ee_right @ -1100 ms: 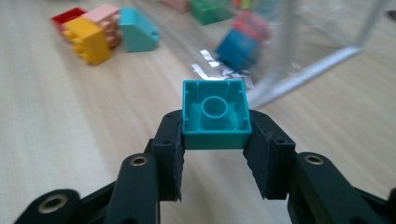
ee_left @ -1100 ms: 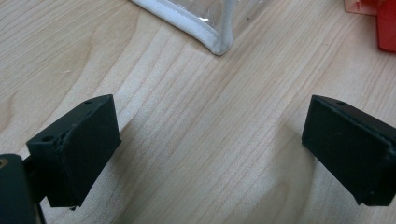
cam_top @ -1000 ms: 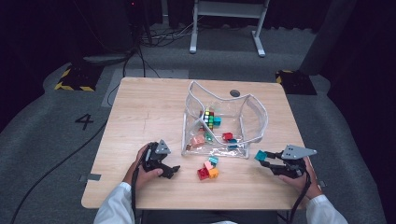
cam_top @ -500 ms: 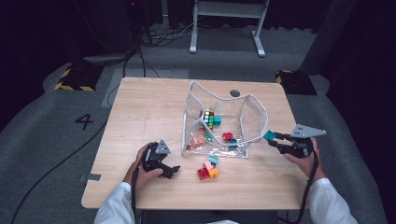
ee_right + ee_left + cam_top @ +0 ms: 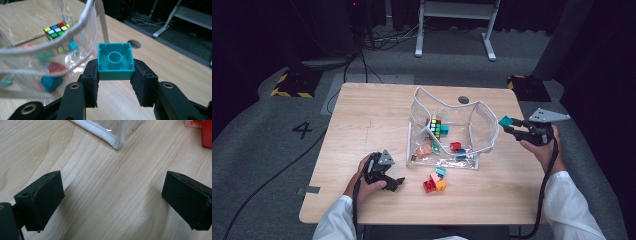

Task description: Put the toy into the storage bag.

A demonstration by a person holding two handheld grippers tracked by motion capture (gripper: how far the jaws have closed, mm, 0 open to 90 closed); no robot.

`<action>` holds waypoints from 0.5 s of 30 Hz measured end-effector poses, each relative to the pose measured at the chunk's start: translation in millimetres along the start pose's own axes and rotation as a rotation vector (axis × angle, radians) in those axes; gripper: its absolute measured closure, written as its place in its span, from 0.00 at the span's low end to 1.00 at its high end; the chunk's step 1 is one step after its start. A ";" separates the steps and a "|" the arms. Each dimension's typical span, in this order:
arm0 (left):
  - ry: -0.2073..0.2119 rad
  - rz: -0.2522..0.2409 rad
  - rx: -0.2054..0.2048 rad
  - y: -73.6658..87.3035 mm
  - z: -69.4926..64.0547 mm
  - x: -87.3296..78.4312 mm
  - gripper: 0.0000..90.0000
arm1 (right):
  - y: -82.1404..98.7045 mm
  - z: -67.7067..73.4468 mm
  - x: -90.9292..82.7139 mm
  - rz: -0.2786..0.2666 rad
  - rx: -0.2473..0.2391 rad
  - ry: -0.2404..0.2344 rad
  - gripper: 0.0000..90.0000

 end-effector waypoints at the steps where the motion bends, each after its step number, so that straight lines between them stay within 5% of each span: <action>1: -0.001 -0.005 0.004 -0.2 0.3 0.3 0.05 | -4.1 -0.5 0.1 -0.007 0.003 -0.001 0.66; 15: -0.008 0.007 -0.008 0.4 -0.4 -0.7 0.05 | -53.1 -12.1 2.1 -0.034 0.010 0.014 0.66</action>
Point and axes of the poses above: each handheld gripper's, and its own axes: x roughly forward along the jaws, y roughly out of its underside, z roughly to its left, the point moved 3 cm from there along x, roughly forward along the jaws, and after that the axes turned 7 degrees about x, right-handed, at the moved point
